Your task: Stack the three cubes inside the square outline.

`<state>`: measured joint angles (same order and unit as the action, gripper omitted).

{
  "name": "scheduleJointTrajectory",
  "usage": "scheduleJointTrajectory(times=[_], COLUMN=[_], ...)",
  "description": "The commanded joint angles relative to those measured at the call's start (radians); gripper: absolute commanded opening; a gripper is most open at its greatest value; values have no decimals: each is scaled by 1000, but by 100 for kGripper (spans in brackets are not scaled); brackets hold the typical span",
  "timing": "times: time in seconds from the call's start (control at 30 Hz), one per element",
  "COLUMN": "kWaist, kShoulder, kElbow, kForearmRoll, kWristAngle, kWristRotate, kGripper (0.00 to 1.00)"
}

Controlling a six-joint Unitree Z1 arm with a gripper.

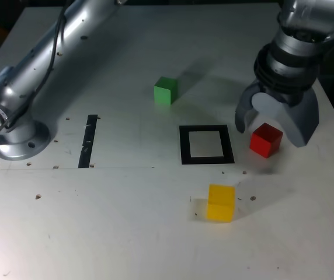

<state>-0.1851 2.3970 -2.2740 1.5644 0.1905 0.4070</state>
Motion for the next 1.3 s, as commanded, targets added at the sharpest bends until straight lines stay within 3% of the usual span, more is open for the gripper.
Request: scheduleJointTrajectory(times=[0.0, 0.23, 0.47, 0.9, 1.27], kWaist=[4, 8, 15, 15, 15], kShoulder=[0, 32, 45, 54, 57], kElbow=[18, 41, 44, 63, 73], kForearmRoll=[2, -12, -41, -75, -65], kWristAngle=[6, 9, 10, 19, 25], kWristRotate=[13, 51, 59, 83, 92], kGripper=[92, 89, 68, 38, 30])
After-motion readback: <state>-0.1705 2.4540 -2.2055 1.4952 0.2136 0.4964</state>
